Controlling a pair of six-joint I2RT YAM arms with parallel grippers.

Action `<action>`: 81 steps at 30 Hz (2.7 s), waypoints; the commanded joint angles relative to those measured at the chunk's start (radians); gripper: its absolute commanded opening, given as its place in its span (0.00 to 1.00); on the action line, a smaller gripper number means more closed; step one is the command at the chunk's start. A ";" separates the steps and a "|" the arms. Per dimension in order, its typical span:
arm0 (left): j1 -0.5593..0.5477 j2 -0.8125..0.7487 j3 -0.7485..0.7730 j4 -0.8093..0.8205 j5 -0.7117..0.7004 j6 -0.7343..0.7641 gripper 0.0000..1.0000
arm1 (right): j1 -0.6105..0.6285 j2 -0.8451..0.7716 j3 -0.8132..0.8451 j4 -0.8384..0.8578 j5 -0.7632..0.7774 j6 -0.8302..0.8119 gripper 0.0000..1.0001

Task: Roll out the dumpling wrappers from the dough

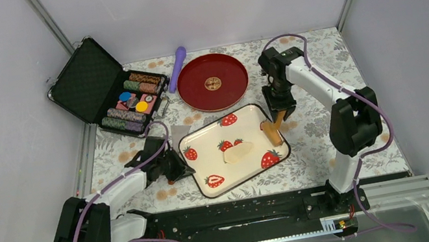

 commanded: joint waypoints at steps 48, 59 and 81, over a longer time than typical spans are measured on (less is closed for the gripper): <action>-0.094 0.156 0.115 -0.101 -0.139 0.129 0.00 | 0.328 -0.051 -0.087 0.300 -0.217 0.127 0.00; -0.094 0.151 0.114 -0.102 -0.144 0.123 0.00 | 0.338 -0.040 -0.204 0.302 -0.112 0.089 0.00; -0.094 0.141 0.114 -0.113 -0.152 0.117 0.00 | 0.389 0.078 -0.184 0.247 -0.058 0.079 0.00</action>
